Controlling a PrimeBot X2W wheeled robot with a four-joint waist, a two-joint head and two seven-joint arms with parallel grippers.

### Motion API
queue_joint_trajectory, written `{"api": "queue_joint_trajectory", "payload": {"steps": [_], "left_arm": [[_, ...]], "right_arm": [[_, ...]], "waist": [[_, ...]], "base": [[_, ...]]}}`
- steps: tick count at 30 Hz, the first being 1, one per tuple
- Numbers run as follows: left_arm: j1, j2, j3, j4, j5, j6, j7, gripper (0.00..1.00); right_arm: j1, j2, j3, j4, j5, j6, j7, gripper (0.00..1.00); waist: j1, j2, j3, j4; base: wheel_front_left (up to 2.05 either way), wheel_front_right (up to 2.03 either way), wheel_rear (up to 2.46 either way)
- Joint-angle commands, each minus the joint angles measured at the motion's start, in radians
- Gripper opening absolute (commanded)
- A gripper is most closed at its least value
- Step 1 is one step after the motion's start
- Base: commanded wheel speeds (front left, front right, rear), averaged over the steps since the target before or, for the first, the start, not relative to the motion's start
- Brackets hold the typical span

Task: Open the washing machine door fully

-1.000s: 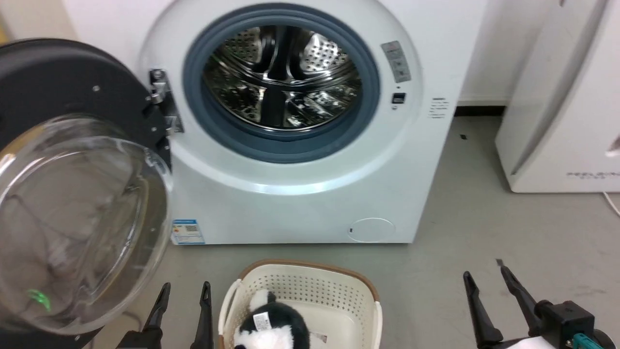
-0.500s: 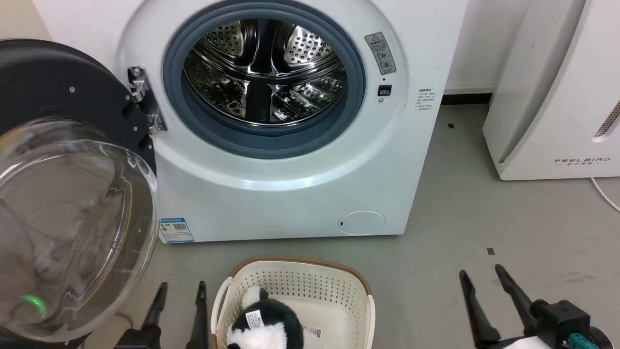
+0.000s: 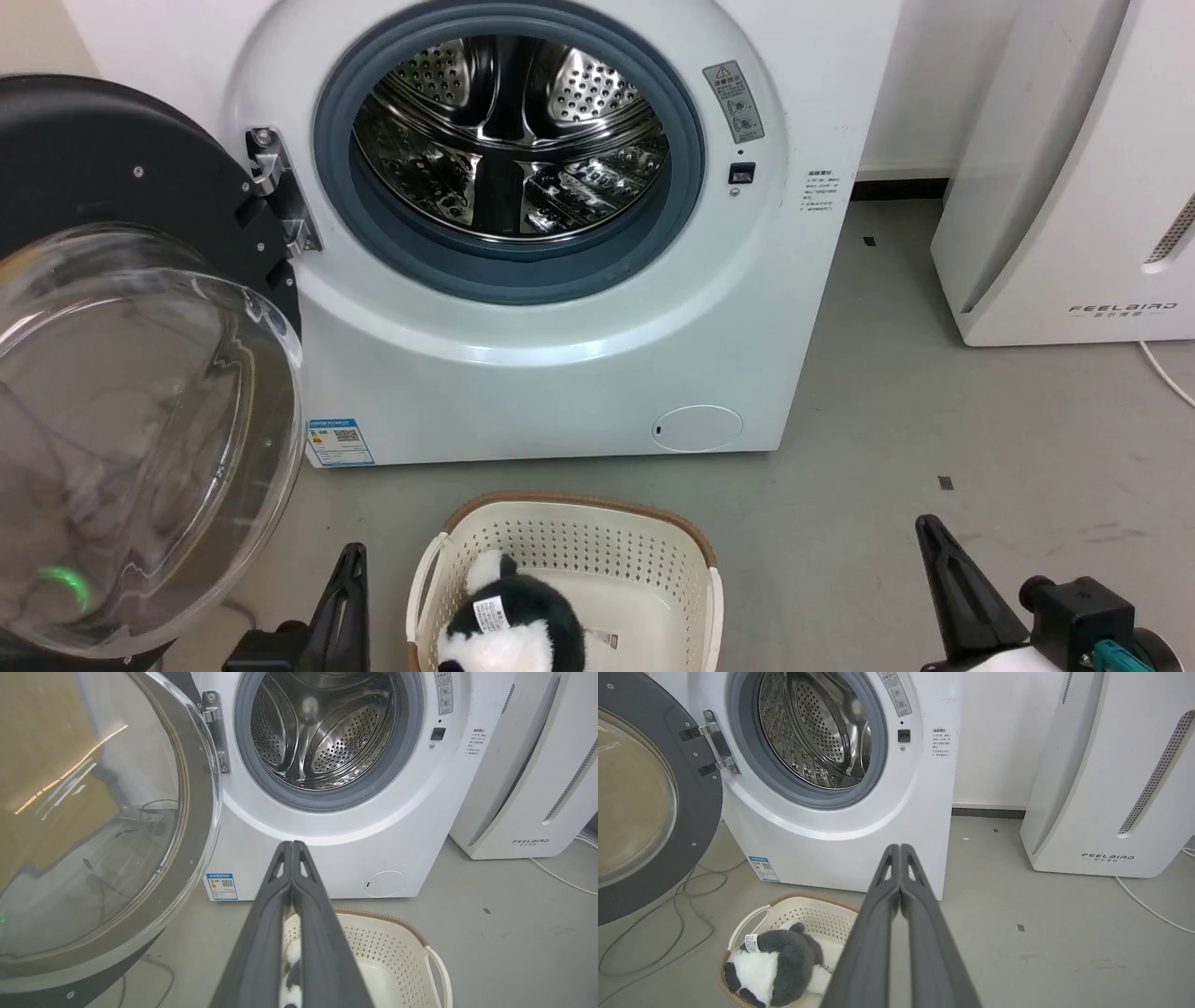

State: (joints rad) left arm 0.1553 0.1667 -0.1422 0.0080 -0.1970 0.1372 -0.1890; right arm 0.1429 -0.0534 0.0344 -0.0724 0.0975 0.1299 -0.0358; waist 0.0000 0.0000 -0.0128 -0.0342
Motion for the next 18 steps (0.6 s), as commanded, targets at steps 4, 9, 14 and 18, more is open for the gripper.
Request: {"api": "queue_joint_trajectory", "payload": {"steps": [4, 9, 14, 18], "left_arm": [[-0.02, -0.008, 0.01, -0.001, 0.015, -0.01, 0.009, 0.0], [-0.028, -0.015, 0.019, -0.001, 0.026, -0.018, 0.021, 0.0], [-0.035, -0.02, 0.025, -0.002, 0.035, -0.024, 0.029, 0.0], [-0.04, -0.024, 0.03, -0.002, 0.041, -0.028, 0.036, 0.0]], "right_arm": [[-0.016, 0.0, -0.003, 0.005, -0.006, 0.0, 0.004, 0.0], [-0.024, 0.001, -0.005, 0.009, -0.012, 0.0, 0.006, 0.0], [-0.03, 0.001, -0.007, 0.012, -0.016, 0.0, 0.008, 0.0], [-0.035, 0.001, -0.008, 0.015, -0.02, 0.0, 0.009, 0.0]], "waist": [[0.0, 0.0, 0.0, 0.001], [0.0, 0.0, 0.001, 0.004], [0.0, 0.0, 0.002, 0.005], [0.0, 0.0, 0.002, 0.006]], "base": [[0.0, 0.0, 0.0], [0.0, 0.0, 0.0], [0.0, 0.0, 0.0], [0.0, 0.0, 0.0]]}}
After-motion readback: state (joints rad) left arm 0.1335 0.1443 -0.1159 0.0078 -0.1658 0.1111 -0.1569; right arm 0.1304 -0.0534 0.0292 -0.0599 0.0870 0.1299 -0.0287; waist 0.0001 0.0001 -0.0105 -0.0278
